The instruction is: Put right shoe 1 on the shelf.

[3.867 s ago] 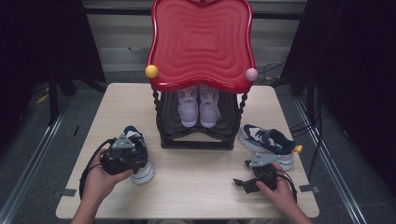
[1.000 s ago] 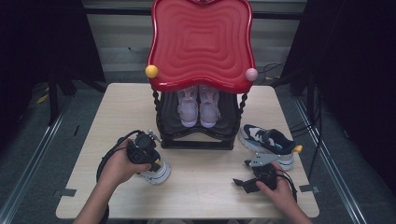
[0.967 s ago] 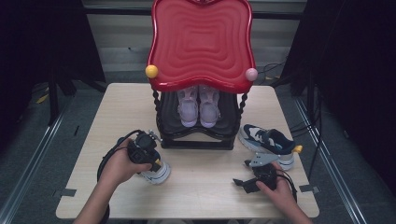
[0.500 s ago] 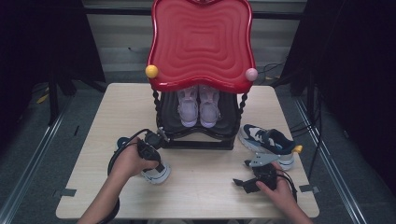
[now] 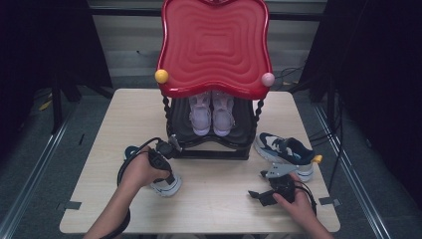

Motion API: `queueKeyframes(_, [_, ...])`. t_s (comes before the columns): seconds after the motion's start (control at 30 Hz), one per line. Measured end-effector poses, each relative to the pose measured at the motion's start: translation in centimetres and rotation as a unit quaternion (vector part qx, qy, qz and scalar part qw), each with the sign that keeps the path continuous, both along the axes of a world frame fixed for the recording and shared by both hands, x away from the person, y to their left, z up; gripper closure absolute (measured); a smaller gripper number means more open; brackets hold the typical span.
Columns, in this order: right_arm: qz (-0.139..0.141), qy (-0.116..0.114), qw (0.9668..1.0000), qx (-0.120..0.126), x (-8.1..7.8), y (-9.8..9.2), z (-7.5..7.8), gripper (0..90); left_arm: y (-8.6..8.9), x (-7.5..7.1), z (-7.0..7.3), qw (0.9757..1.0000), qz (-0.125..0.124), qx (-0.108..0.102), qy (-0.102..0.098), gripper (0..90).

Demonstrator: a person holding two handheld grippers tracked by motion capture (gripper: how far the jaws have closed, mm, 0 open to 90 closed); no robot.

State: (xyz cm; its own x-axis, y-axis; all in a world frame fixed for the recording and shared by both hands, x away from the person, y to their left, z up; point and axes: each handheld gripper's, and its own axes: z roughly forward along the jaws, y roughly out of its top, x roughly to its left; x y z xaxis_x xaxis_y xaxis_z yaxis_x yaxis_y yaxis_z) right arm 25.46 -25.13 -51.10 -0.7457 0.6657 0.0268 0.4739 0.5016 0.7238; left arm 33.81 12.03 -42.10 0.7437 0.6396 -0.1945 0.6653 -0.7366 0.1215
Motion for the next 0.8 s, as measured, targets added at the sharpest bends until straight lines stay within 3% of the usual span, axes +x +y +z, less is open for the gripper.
queueKeyframes(0.23, [0.000, 0.000, 1.0000, 0.000, 0.0, 0.0, 0.0, 12.4, 0.6, -0.6, 0.4, 0.9994, -0.028, 0.012, -0.016, 72.8])
queueKeyframes(0.43, [0.000, 0.000, 1.0000, 0.000, 0.0, 0.0, 0.0, 12.4, 1.1, -0.9, 1.5, 0.9991, -0.033, 0.010, -0.025, 73.0])
queueKeyframes(0.8, [0.000, 0.000, 1.0000, 0.000, 0.0, 0.0, 0.0, 12.4, 1.3, -1.3, 3.3, 0.9985, -0.051, 0.005, -0.020, 73.0])
